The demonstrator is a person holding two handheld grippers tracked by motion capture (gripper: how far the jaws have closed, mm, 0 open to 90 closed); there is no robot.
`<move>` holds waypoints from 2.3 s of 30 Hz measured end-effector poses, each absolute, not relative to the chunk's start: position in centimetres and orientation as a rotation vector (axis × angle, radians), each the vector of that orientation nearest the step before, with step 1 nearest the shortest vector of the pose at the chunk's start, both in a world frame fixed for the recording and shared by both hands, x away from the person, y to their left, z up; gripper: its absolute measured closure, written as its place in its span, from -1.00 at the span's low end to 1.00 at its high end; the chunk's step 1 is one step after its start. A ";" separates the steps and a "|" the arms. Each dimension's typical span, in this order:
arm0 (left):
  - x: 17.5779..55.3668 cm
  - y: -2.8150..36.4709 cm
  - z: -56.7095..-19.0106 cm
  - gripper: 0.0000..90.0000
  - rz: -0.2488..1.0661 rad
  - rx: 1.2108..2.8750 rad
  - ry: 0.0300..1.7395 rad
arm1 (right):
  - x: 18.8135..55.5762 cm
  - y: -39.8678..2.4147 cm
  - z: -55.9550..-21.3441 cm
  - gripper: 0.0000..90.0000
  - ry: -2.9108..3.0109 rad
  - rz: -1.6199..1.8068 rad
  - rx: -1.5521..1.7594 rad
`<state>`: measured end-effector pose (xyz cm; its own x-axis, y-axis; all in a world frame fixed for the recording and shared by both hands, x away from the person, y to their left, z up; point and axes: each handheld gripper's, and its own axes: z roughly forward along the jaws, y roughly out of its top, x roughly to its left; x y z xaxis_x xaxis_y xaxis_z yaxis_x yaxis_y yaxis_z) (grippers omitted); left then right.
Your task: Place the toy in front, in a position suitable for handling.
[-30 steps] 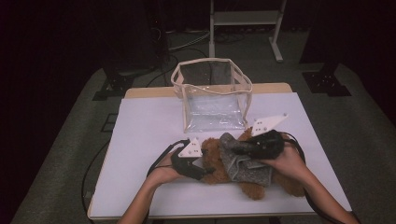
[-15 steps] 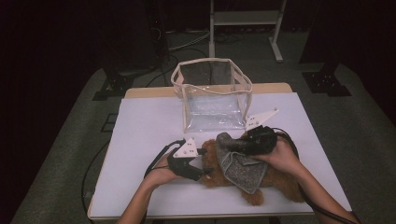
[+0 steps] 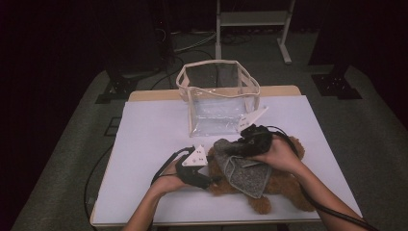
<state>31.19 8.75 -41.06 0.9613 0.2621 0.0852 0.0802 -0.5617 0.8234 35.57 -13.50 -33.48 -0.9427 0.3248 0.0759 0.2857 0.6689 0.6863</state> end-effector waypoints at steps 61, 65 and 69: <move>31.0 8.9 -41.0 -0.18 0.260 2.176 0.209 | 35.9 -15.3 -33.2 0.60 2.816 1.098 0.595; 30.9 8.9 -41.2 -0.18 0.259 2.185 0.203 | 36.7 -12.4 -34.1 0.60 2.863 1.058 0.548; 30.9 9.1 -41.2 -0.18 0.262 2.192 0.196 | 37.7 -10.5 -34.9 0.60 2.877 1.043 0.555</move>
